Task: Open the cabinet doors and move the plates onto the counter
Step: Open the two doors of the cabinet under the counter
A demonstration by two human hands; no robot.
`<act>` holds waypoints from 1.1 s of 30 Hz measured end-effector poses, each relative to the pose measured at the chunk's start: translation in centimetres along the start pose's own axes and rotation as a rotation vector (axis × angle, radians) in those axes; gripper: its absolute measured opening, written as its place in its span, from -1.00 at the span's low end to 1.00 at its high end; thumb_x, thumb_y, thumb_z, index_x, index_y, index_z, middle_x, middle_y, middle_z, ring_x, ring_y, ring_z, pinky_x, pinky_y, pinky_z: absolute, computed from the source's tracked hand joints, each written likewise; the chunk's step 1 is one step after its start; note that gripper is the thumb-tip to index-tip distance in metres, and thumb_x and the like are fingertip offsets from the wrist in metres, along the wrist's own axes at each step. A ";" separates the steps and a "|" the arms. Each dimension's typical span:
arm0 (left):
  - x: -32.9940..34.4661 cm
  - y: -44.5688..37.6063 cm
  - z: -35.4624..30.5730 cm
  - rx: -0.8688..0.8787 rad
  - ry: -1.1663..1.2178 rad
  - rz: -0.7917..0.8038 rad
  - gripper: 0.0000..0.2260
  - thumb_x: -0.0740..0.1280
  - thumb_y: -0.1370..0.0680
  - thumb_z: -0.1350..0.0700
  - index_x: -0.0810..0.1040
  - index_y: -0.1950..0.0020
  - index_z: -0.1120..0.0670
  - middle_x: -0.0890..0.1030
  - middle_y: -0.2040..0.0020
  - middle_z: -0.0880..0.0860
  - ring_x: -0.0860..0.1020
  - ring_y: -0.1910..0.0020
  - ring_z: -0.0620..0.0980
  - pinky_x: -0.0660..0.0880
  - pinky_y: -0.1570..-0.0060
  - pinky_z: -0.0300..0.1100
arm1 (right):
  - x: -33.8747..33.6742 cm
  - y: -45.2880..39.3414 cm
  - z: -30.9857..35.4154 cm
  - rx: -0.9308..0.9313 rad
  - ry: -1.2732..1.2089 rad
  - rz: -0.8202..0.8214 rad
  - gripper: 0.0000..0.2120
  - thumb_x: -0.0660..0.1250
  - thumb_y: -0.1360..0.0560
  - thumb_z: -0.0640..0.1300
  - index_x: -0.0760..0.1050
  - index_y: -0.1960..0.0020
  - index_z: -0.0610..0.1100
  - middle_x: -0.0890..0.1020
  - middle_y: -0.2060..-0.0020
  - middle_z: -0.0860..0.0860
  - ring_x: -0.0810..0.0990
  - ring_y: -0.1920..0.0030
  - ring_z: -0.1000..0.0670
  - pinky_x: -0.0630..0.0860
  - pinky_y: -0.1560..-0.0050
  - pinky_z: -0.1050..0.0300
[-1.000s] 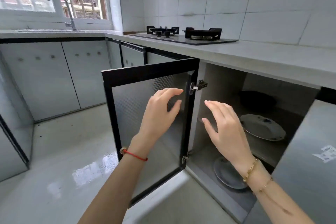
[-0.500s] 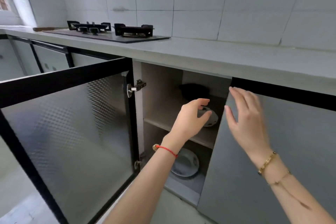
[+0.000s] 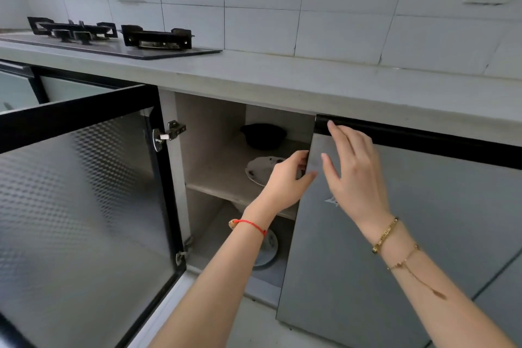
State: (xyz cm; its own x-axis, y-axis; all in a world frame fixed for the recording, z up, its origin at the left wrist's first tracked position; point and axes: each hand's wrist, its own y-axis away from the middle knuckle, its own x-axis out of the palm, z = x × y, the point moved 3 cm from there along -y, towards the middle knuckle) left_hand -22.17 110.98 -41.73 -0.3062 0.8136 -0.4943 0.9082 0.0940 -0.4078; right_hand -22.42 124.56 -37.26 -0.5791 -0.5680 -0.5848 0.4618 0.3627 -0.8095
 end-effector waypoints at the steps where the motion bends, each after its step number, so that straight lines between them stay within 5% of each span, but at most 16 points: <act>1: -0.1 0.6 -0.1 0.006 0.006 -0.001 -0.57 0.31 -0.58 0.05 0.35 -0.43 0.08 0.55 -0.28 0.02 0.50 -0.26 -0.07 0.38 -0.14 -0.35 | -0.4 0.3 0.3 -0.004 -0.005 -0.002 -0.52 0.24 -0.57 -0.13 0.28 -0.45 -0.22 0.47 -0.28 -0.13 0.40 -0.31 -0.11 0.36 -0.36 -0.02; 6: -0.7 4.3 -1.0 0.061 0.066 -0.052 -0.66 0.32 -0.57 0.07 0.44 -0.33 0.08 0.59 -0.20 0.00 0.54 -0.20 -0.11 0.47 -0.23 -0.25 | -2.9 2.2 2.0 -0.035 0.000 -0.040 -0.53 0.23 -0.58 -0.10 0.28 -0.45 -0.19 0.48 -0.24 -0.09 0.41 -0.27 -0.09 0.37 -0.33 0.03; 12: -1.2 7.7 -1.7 0.102 0.096 -0.053 -0.69 0.33 -0.57 0.11 0.47 -0.31 0.07 0.61 -0.17 -0.05 0.56 -0.14 -0.21 0.45 -0.16 -0.44 | -5.0 3.8 3.3 -0.085 -0.011 -0.097 -0.54 0.21 -0.59 -0.09 0.28 -0.45 -0.18 0.50 -0.16 -0.09 0.43 -0.21 -0.07 0.38 -0.28 0.08; 19: -1.4 6.4 -0.8 0.119 0.101 -0.043 -0.70 0.33 -0.57 0.10 0.47 -0.30 0.06 0.60 -0.18 -0.05 0.56 -0.15 -0.18 0.49 -0.21 -0.29 | -3.8 3.1 2.8 -0.076 -0.055 -0.141 -0.58 0.22 -0.60 -0.09 0.33 -0.42 -0.18 0.53 -0.14 -0.09 0.47 -0.18 -0.07 0.36 -0.26 0.11; 23: -1.5 5.6 -0.6 0.089 0.116 -0.023 -0.75 0.33 -0.57 0.13 0.48 -0.25 0.05 0.59 -0.09 -0.15 0.56 -0.11 -0.25 0.45 -0.14 -0.43 | -3.1 2.3 2.5 -0.003 -0.082 -0.126 -0.62 0.23 -0.59 -0.12 0.38 -0.39 -0.18 0.55 -0.09 -0.07 0.49 -0.13 -0.05 0.32 -0.24 0.18; 30: -2.2 5.4 -1.4 0.066 0.135 0.025 -0.74 0.38 -0.54 0.12 0.50 -0.21 0.06 0.63 -0.07 -0.10 0.58 -0.07 -0.23 0.50 -0.17 -0.29 | -4.1 1.8 2.9 0.046 -0.045 -0.096 -0.65 0.25 -0.59 -0.10 0.44 -0.35 -0.14 0.58 -0.04 -0.04 0.55 -0.08 -0.06 0.31 -0.20 0.14; 33: -2.3 5.5 -0.9 0.131 0.133 0.006 -0.77 0.39 -0.53 0.11 0.49 -0.17 0.03 0.61 -0.03 -0.16 0.56 -0.06 -0.28 0.44 -0.13 -0.42 | -3.9 2.2 3.5 0.049 -0.037 -0.133 -0.63 0.27 -0.58 -0.07 0.43 -0.35 -0.14 0.57 -0.05 -0.04 0.52 -0.10 -0.04 0.30 -0.19 0.15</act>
State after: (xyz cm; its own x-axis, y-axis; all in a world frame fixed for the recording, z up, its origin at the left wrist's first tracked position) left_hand -16.19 110.14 -42.20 -0.2523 0.8834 -0.3949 0.8624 0.0201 -0.5059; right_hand -16.80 125.04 -36.56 -0.6125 -0.6359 -0.4695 0.4156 0.2461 -0.8756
